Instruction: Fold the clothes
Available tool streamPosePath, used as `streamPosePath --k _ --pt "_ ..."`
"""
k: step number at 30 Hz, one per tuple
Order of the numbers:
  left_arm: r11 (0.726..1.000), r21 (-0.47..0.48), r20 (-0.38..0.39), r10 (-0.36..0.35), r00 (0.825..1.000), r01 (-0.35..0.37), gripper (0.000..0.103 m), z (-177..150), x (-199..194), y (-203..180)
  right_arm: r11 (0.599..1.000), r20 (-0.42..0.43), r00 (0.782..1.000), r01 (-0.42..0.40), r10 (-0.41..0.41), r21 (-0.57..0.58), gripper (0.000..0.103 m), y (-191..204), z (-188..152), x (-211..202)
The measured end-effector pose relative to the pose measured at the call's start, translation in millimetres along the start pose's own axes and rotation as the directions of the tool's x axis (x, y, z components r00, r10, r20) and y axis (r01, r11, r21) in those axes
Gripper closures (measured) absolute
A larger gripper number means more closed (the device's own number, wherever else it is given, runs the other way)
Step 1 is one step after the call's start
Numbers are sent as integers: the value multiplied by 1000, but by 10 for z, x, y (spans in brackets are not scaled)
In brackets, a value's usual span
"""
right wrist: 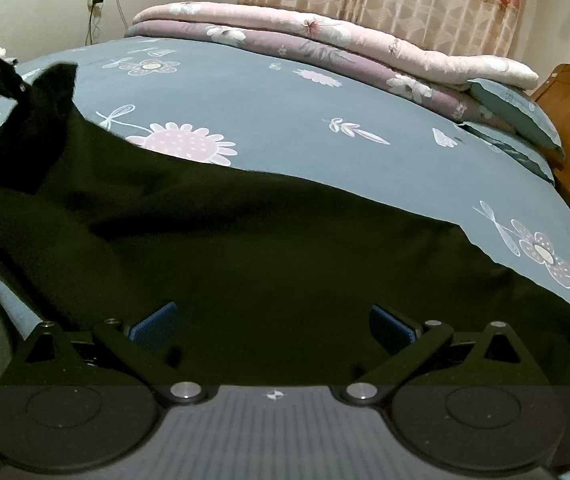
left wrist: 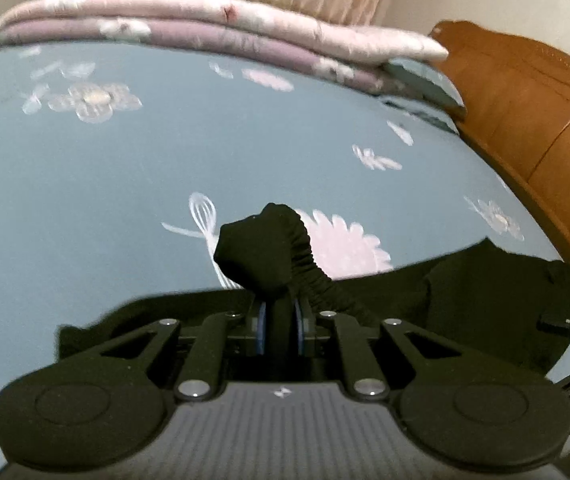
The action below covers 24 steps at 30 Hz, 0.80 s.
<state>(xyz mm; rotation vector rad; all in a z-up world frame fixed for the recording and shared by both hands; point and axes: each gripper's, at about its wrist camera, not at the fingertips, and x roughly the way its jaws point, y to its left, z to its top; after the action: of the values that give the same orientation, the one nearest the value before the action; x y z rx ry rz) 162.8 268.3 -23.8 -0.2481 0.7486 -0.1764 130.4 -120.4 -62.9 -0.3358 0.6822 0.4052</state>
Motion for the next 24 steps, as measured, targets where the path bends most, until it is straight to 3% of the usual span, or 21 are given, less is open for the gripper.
streamPosePath --k 5,15,19,21,24 --pt "1000 -7 45 16 999 -16 91 30 -145 75 1000 -2 1000 -1 1 -5 0 9 -6 -1" --pt "996 -61 -43 64 997 -66 91 -101 195 349 1000 -6 1000 8 -8 -12 0 12 -2 -18" --pt "992 -88 -92 80 992 -88 78 -157 318 442 1000 -10 1000 10 -10 -11 0 22 3 -8" --pt "988 -102 -99 109 989 -119 70 -170 318 478 1000 -10 1000 10 -10 -12 0 28 3 -7" --pt "986 -88 -79 131 988 -138 66 -152 219 466 1000 -9 1000 7 -7 -15 0 29 -1 -5"
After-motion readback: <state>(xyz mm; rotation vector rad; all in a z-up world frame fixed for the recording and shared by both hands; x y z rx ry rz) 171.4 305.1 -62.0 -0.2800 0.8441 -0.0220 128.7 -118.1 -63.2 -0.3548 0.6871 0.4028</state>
